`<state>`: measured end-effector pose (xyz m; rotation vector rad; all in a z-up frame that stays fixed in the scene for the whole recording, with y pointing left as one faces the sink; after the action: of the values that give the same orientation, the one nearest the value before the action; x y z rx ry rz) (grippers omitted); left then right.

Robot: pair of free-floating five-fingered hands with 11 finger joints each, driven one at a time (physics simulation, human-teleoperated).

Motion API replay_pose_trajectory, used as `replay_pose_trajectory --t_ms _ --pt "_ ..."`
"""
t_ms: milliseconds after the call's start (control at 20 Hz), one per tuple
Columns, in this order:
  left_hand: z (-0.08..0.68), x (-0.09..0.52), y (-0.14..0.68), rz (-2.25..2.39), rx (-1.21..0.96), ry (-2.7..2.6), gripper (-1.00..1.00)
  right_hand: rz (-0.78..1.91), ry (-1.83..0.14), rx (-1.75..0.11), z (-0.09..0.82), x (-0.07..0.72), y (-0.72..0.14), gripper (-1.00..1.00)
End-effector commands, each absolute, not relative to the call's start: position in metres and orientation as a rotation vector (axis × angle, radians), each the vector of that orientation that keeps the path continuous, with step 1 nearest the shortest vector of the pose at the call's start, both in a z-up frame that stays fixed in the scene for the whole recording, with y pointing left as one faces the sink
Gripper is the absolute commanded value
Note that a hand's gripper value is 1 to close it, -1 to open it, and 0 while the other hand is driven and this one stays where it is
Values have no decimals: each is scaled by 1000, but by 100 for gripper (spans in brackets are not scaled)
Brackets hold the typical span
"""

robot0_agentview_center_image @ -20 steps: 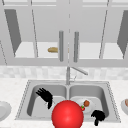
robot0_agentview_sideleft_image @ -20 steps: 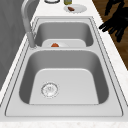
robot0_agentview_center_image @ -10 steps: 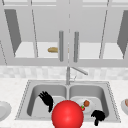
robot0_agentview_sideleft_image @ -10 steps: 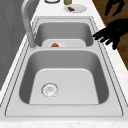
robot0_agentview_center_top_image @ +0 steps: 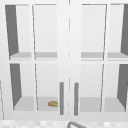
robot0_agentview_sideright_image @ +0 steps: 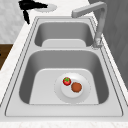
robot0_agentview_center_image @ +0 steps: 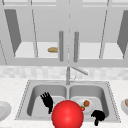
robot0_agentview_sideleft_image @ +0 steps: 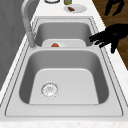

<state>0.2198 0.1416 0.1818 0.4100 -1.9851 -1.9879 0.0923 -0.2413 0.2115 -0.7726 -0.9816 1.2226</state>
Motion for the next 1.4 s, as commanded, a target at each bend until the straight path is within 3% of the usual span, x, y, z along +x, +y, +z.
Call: replay_pose_trajectory --t_ms 0,750,1350 --pt "182 211 152 -2040 327 -2036 -100 1223 -982 -773 212 92 -241 0" --pt "197 185 163 -2013 145 -1984 -100 1223 -982 -773 212 92 -241 0" --pt "211 150 162 -2045 170 -2099 -100 1223 -982 -773 212 92 -241 0"
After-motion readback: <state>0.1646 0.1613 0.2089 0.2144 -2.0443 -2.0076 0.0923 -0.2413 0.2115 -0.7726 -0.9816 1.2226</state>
